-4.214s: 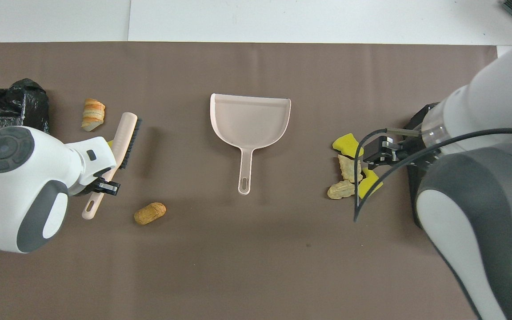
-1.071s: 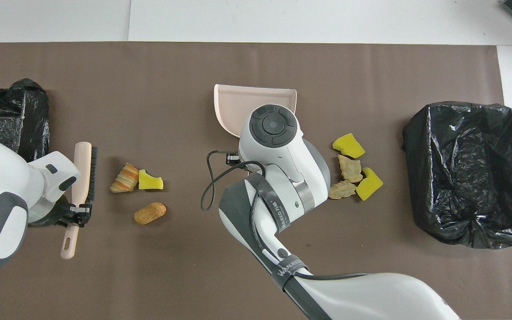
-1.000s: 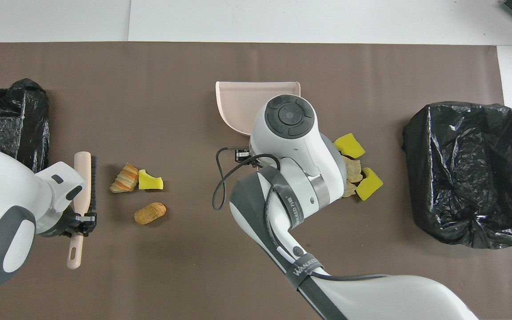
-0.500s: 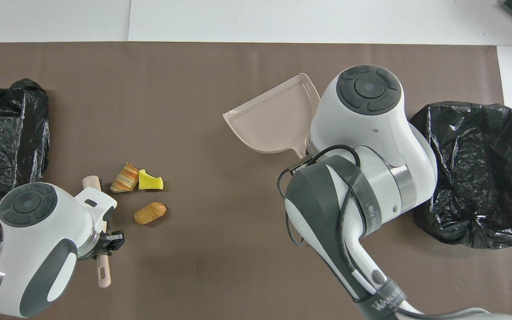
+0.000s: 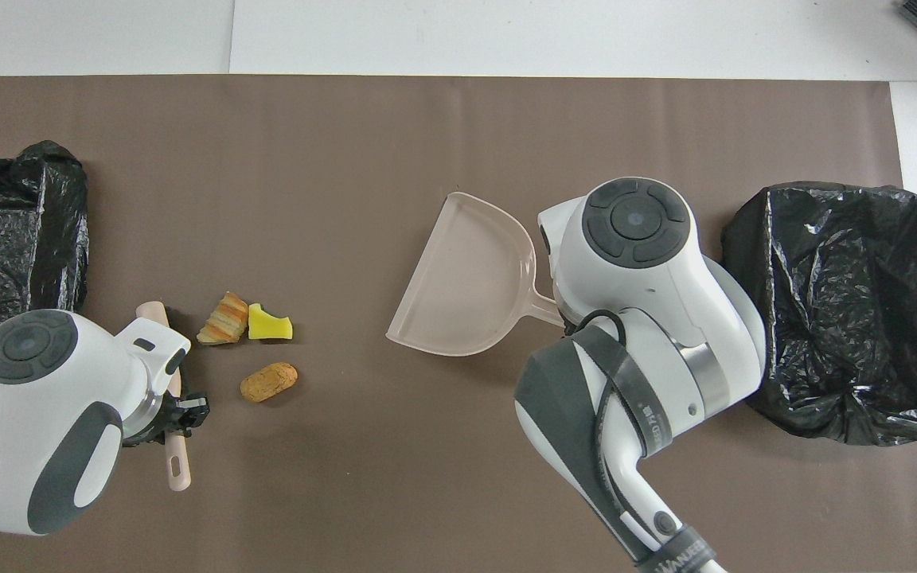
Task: Sweep and dump trash in bin
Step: 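Place the dustpan beside the trash with the right gripper while the left sweeps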
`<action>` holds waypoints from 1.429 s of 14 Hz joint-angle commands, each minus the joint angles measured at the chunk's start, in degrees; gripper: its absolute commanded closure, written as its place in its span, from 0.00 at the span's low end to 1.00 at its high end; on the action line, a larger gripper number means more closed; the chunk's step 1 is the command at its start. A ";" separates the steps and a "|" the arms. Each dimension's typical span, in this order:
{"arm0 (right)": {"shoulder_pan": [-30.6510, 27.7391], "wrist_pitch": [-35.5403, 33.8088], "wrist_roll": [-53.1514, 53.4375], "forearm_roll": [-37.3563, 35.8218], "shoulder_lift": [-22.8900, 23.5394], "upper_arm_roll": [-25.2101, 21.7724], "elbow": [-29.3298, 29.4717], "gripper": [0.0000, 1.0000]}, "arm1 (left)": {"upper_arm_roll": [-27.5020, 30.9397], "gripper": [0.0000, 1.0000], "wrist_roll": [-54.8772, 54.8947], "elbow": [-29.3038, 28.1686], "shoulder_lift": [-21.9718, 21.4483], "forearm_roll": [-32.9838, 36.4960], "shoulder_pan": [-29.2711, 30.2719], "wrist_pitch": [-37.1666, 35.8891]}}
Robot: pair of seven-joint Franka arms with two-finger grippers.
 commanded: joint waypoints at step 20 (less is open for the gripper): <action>7.08 16.67 -9.65 -0.41 -6.02 0.83 -18.44 1.00 | -0.34 1.00 1.48 -0.46 3.90 -10.13 -16.90 7.74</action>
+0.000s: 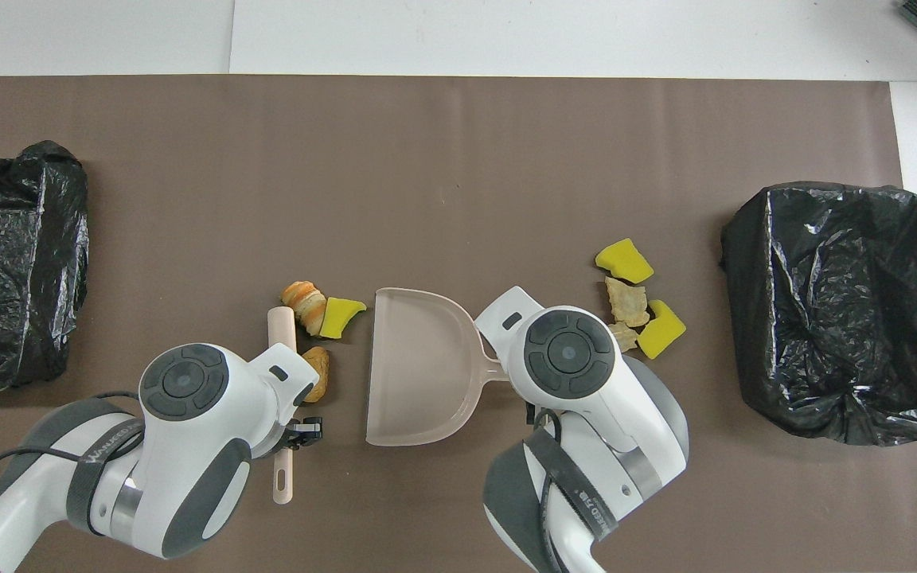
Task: Sweep and dump trash in bin
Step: 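Sweep the bread and sponge pieces into the dustpan with the left gripper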
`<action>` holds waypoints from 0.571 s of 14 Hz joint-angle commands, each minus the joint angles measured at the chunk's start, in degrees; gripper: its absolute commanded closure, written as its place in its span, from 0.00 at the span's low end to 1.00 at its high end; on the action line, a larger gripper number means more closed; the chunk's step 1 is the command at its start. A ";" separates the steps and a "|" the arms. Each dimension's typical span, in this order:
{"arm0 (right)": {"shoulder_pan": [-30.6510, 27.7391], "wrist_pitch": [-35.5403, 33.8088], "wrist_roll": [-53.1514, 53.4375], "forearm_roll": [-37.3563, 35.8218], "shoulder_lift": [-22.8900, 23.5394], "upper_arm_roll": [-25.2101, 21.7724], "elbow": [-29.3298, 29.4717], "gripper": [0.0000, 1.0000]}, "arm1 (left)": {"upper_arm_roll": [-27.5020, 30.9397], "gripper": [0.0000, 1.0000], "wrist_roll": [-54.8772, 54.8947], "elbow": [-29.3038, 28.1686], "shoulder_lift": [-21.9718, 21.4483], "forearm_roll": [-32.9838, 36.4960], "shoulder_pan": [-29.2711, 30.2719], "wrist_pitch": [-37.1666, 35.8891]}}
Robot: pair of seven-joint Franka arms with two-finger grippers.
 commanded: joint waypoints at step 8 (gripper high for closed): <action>0.04 0.37 2.60 -1.12 -1.39 0.15 -2.29 1.00 | 0.92 1.00 4.33 0.50 0.80 -1.29 -0.19 0.93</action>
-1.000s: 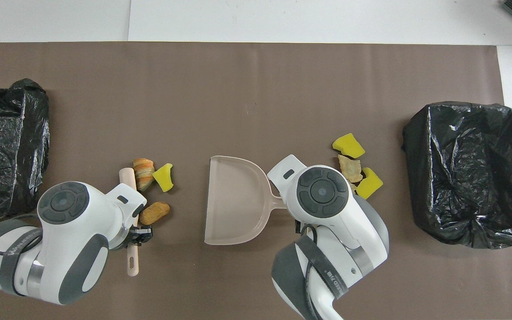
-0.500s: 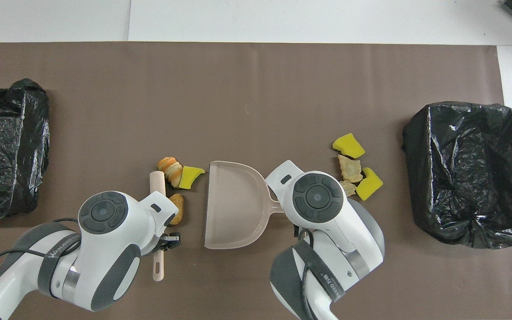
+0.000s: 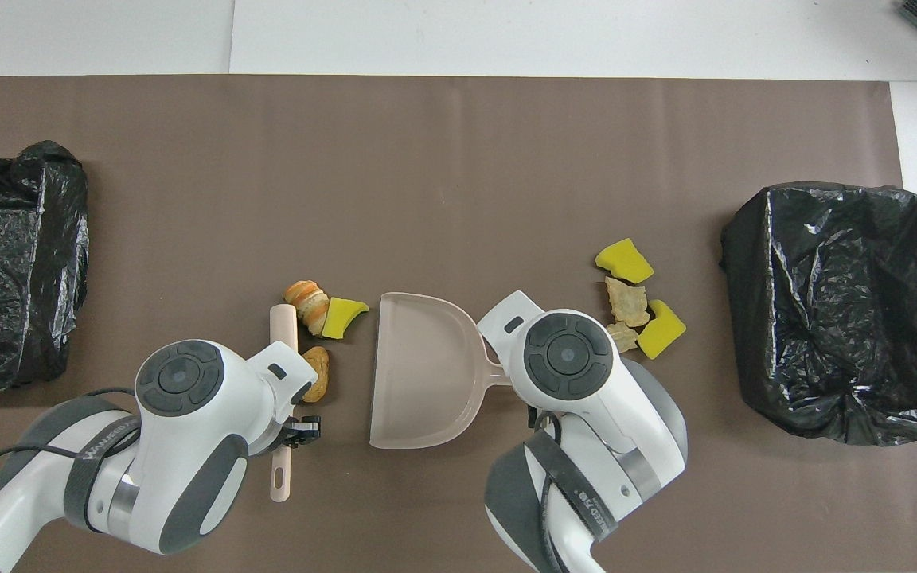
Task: Sweep and dump trash in bin
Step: 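Sweep the bread and sponge pieces into the dustpan with the left gripper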
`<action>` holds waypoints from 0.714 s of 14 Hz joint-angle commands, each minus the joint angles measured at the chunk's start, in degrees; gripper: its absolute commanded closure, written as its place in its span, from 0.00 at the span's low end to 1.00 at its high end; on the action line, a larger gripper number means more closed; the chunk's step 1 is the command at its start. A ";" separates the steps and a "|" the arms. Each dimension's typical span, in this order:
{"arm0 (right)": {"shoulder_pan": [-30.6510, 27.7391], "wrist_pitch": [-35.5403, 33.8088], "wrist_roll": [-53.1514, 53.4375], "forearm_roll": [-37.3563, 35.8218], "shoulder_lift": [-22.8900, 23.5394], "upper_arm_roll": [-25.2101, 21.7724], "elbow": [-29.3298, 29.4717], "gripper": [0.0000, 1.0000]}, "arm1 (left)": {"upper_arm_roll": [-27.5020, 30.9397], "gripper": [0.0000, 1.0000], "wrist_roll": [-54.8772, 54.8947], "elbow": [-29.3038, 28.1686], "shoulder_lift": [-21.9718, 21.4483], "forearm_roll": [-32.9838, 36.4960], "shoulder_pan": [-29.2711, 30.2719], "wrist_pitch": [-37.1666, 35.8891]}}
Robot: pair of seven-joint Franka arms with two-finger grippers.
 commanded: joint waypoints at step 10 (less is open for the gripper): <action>2.14 0.81 5.13 -1.21 -0.60 0.14 -1.75 1.00 | 0.03 1.00 1.73 1.55 0.58 -6.05 -10.87 3.16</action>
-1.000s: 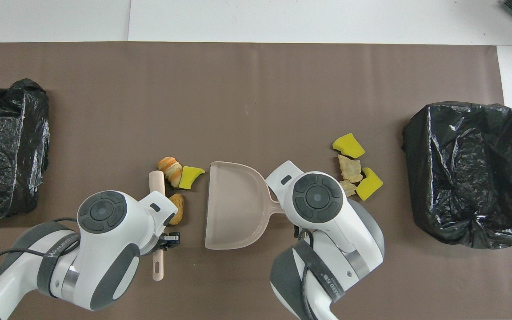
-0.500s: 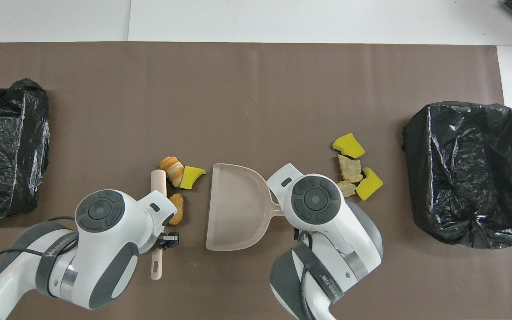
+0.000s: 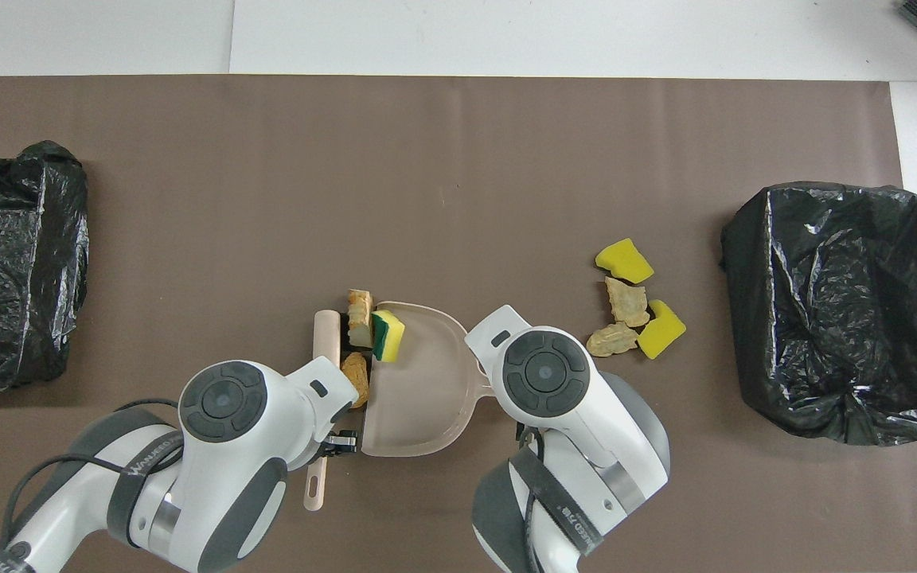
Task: Sweep and dump trash in bin
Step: 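Sweep the bread and sponge pieces into the dustpan with the left gripper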
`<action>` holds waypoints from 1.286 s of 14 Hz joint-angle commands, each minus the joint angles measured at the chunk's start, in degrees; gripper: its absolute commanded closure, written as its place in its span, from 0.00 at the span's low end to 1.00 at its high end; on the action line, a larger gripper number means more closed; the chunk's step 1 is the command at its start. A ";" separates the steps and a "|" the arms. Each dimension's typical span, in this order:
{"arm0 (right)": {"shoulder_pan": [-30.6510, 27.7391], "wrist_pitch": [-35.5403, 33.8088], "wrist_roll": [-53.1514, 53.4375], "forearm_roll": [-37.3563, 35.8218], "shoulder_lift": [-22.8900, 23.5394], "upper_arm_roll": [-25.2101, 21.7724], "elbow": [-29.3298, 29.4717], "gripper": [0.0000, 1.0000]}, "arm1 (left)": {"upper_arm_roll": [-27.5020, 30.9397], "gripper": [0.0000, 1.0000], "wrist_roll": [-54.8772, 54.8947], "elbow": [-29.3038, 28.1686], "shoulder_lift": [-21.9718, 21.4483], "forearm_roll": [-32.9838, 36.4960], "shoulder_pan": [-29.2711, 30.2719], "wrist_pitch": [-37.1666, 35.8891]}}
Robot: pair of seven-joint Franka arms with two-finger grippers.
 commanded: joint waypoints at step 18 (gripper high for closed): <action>-0.81 0.63 2.33 -1.19 -1.44 0.01 0.11 1.00 | 1.44 1.00 -3.76 11.29 -0.50 2.64 2.32 -16.17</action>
